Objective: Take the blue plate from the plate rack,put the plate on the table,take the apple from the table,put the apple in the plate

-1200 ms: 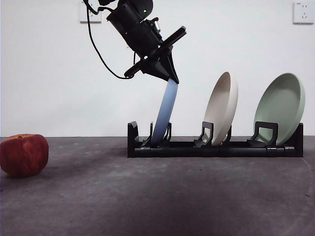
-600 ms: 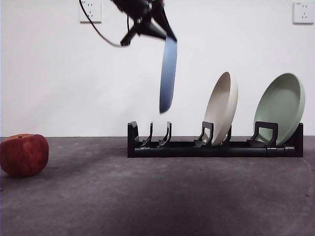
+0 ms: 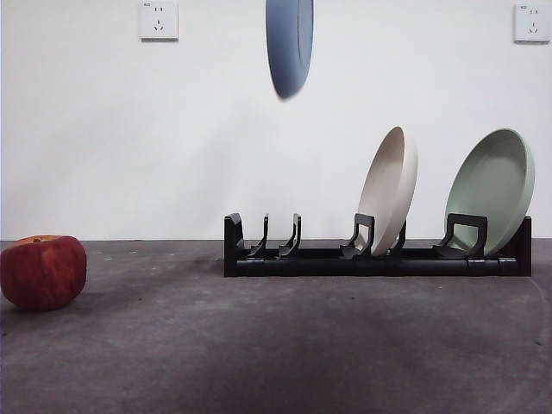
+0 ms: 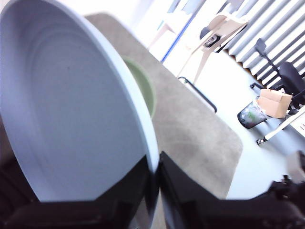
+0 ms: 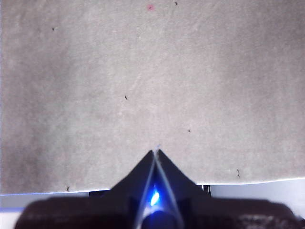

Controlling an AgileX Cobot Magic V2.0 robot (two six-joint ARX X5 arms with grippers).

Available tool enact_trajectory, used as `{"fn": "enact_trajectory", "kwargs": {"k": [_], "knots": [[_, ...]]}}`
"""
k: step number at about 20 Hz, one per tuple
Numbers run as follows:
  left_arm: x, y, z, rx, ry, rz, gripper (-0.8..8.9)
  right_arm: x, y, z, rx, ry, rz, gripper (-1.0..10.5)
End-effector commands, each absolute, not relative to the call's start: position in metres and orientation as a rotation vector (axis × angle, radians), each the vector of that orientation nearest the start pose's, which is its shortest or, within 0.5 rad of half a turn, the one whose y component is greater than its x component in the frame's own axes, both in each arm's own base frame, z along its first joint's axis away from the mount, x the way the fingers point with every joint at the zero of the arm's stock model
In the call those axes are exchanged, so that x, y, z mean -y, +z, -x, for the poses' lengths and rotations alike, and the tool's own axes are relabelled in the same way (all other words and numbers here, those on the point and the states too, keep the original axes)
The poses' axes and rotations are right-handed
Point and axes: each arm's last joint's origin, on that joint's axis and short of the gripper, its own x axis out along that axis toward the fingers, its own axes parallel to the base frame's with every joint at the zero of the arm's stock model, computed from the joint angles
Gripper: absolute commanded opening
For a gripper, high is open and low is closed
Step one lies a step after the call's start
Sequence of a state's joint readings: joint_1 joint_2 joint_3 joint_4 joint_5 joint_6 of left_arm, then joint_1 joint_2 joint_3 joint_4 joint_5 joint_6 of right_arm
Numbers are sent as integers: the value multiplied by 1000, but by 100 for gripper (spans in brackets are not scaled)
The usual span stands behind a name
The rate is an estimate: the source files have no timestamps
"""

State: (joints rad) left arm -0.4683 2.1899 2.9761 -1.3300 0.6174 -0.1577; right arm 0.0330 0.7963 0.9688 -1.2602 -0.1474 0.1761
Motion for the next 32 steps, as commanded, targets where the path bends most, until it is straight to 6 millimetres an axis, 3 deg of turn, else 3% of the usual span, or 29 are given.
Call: {"fn": "enact_trajectory", "kwargs": {"k": [1, 7, 11, 15, 20, 25, 32], "knots": [[178, 516, -302, -537, -1063, 134, -8, -8, 309, -111, -1097, 66, -226, 0], [158, 567, -215, -341, -1050, 16, -8, -8, 308, -108, -1123, 63, -226, 0], [151, 562, -159, -390, -993, -126, -8, -8, 308, -108, -1121, 63, -226, 0], [162, 515, -126, -561, -906, -294, -8, -8, 308, -108, -1120, 63, -226, 0], [190, 451, -122, -764, -809, -457, -8, -8, 308, -109, -1117, 64, -226, 0], [223, 375, -116, -865, -567, -734, -8, -8, 309, -109, -1109, 65, -226, 0], [272, 291, -109, -839, -654, -816, -8, -8, 309, -110, -1103, 66, -225, 0]]}}
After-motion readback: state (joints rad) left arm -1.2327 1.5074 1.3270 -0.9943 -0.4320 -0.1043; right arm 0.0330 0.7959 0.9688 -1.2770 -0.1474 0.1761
